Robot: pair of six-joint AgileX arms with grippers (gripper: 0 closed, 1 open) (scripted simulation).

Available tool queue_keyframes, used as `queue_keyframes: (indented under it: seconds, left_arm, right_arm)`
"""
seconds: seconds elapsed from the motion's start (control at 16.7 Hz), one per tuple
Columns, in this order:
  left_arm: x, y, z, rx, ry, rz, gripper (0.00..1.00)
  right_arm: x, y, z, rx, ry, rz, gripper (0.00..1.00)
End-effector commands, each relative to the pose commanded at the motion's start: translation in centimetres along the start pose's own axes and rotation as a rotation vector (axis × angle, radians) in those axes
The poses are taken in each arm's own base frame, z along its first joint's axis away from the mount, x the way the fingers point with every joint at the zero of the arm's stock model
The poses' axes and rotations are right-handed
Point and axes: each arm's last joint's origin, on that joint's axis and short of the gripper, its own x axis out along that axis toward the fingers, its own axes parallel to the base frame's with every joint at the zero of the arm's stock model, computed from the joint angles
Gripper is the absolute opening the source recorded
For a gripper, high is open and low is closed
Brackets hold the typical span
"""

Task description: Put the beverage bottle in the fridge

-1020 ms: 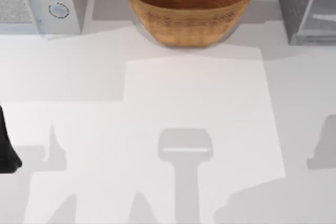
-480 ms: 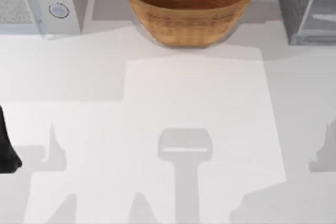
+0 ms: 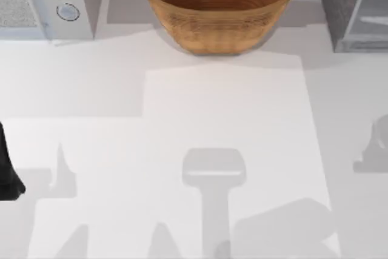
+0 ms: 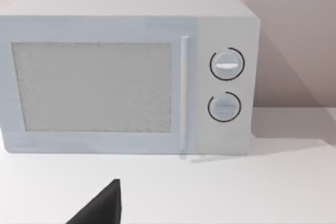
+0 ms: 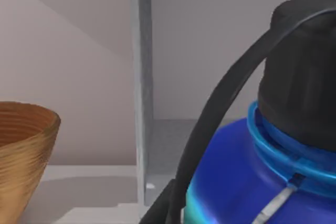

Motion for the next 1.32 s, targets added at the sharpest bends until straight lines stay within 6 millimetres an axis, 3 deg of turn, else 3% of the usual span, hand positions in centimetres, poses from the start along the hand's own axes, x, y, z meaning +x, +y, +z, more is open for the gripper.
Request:
queue_keyframes:
  seconds: [0.24,0.48,0.72,0.9,1.14,1.32]
  left_arm:
    - [0.0,0.0,0.0,0.000,0.000,0.000,1.00]
    - [0.0,0.0,0.0,0.000,0.000,0.000,1.00]
    - [0.0,0.0,0.0,0.000,0.000,0.000,1.00]
    - [0.0,0.0,0.0,0.000,0.000,0.000,1.00]
    - [0.0,0.0,0.0,0.000,0.000,0.000,1.00]
    - [0.0,0.0,0.0,0.000,0.000,0.000,1.00]
  right_arm:
    - [5.0,-0.8,3.5,0.001,-0.010,0.000,0.01]
    - [12.9,-2.7,3.6,0.003,0.023,0.002,0.01]
    - [20.5,-5.4,-0.6,0.006,0.065,0.004,0.01]
    - [24.4,-7.3,-5.0,0.007,0.085,0.006,0.01]
    - [27.0,-9.1,-9.4,0.002,0.088,0.006,0.01]
    - [27.6,-9.7,-10.6,-0.001,0.081,0.006,0.01]
